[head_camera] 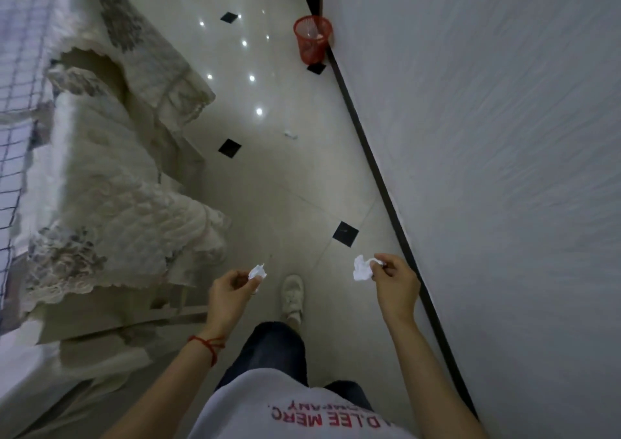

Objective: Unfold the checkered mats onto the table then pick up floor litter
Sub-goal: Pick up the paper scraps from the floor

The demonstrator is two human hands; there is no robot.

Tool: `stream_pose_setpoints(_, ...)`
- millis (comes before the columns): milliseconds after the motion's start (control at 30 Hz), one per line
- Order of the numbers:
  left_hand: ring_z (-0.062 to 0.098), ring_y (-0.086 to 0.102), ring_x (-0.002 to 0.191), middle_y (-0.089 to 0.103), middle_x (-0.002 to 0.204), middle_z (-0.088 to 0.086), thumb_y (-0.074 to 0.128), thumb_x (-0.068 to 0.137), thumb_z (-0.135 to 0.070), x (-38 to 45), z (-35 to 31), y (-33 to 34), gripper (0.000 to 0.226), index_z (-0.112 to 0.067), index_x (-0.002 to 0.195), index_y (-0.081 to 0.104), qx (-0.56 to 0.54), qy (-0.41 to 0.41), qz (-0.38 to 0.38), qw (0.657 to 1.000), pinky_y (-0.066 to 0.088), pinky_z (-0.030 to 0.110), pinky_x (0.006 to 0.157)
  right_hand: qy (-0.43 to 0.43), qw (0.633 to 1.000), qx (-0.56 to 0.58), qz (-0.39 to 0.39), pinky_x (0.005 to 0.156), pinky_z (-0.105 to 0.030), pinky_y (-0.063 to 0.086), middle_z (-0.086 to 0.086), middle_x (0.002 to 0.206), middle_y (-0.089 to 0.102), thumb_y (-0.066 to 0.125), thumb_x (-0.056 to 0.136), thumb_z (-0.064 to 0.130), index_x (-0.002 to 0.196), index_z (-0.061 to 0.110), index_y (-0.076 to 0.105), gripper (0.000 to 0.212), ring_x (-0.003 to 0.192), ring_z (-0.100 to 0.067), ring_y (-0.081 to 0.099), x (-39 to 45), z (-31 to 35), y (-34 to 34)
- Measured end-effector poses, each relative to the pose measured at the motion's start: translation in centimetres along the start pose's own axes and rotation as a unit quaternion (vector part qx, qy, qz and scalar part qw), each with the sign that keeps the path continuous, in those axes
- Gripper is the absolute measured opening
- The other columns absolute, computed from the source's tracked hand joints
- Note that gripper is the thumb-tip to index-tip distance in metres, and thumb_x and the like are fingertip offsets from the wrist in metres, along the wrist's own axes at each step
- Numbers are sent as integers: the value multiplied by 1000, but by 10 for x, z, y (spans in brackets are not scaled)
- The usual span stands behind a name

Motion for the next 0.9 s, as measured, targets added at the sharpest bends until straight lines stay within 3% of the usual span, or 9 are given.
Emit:
stream_pose_setpoints(233,11,53,61,58,61,-2,66,81,-21,116,-70,8,13,-17,70,62,-16,-25,20,999,41,24,60,3,999,-42,-28,58,1,42,-16,98,67,62,82,1,97,1,67,16,83,-20,59,107,67,29)
stream_pose_setpoints(400,5,52,53,57,55,-5,66,81,-16,216,-169,17,23,-18,60,60,-27,25,26,999,42,20,56,15,998,-35,-51,60,4,41,-19,101,68,63,82,1,98,0,66,17,85,-23,60,185,114,59)
stream_pose_setpoints(467,9,50,54,56,56,1,66,81,-16,256,-203,21,25,-16,57,58,-33,35,22,999,41,22,57,23,998,-39,-52,60,1,44,-17,102,68,62,82,2,99,0,66,18,87,-23,60,215,129,72)
stream_pose_setpoints(633,11,50,56,56,57,3,67,81,-18,354,-261,33,18,-7,68,63,-41,33,2,999,41,25,59,34,998,-48,-33,74,-25,44,-19,101,68,62,82,1,98,0,66,17,89,-26,62,302,162,110)
stream_pose_setpoints(767,14,50,56,56,57,5,68,80,-17,416,-287,38,24,6,76,64,-49,8,-30,998,41,27,60,21,998,-61,7,70,-15,45,-18,102,67,60,82,-1,99,0,66,19,88,-22,59,388,204,158)
stream_pose_setpoints(900,18,51,60,57,61,8,66,81,-17,462,-304,29,18,-7,67,60,-51,-39,-54,997,41,29,61,-13,994,-84,64,80,-27,44,-17,102,67,59,82,-2,99,0,66,19,91,-26,61,469,264,214)
Point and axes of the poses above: each hand's wrist, its own x-axis towards the middle knuckle, its own y-axis out of the palm, z = x × y, the point moved 9 cm from there along x, towards the middle knuckle
